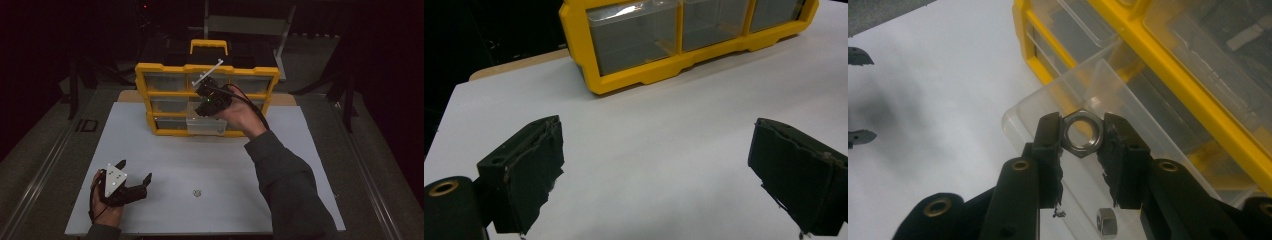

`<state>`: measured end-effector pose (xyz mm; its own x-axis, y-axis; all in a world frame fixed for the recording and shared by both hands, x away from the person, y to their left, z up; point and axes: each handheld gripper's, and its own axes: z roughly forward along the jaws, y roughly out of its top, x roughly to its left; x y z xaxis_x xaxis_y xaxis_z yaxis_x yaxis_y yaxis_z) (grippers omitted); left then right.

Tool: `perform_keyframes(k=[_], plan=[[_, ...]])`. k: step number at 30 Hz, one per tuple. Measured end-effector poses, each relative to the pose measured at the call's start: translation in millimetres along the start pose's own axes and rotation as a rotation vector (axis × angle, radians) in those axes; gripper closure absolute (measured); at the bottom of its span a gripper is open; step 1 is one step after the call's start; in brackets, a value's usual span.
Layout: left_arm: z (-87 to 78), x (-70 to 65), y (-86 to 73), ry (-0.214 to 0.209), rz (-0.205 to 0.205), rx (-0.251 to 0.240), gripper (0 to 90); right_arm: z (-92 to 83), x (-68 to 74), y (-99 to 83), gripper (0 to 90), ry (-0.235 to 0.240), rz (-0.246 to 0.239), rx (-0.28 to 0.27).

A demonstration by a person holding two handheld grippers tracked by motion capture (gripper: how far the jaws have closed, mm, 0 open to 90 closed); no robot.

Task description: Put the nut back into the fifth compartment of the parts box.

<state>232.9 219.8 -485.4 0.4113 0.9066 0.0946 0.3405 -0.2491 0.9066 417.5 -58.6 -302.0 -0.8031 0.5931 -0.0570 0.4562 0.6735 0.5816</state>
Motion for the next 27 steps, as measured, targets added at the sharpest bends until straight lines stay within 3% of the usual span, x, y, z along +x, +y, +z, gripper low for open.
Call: perform_keyframes(k=[1,5,8,17,27], plan=[[0.0,0.0,0.0,0.0,0.0,0.001,7.1,0.5,0.0,0.2,67.6,0.001,-0.002,-0.003],[-0.1,0.0,0.0,0.001,0.0,0.0,7.1,1.9,3.3,0.2,41.2,0.014,-0.023,-0.009],[-0.4,0.1,0.0,0.002,-0.001,0.0,7.1,-0.4,4.8,-0.1,33.4,0.0,-0.021,-0.016],[-0.4,0.1,0.0,0.002,0.0,0.002,7.2,-14.2,9.6,-5.5,28.7,-0.002,-0.047,-0.041],[-0.2,-0.2,0.0,0.001,0.002,0.004,7.2,-22.3,14.9,-21.2,26.3,0.032,-0.058,-0.068]])
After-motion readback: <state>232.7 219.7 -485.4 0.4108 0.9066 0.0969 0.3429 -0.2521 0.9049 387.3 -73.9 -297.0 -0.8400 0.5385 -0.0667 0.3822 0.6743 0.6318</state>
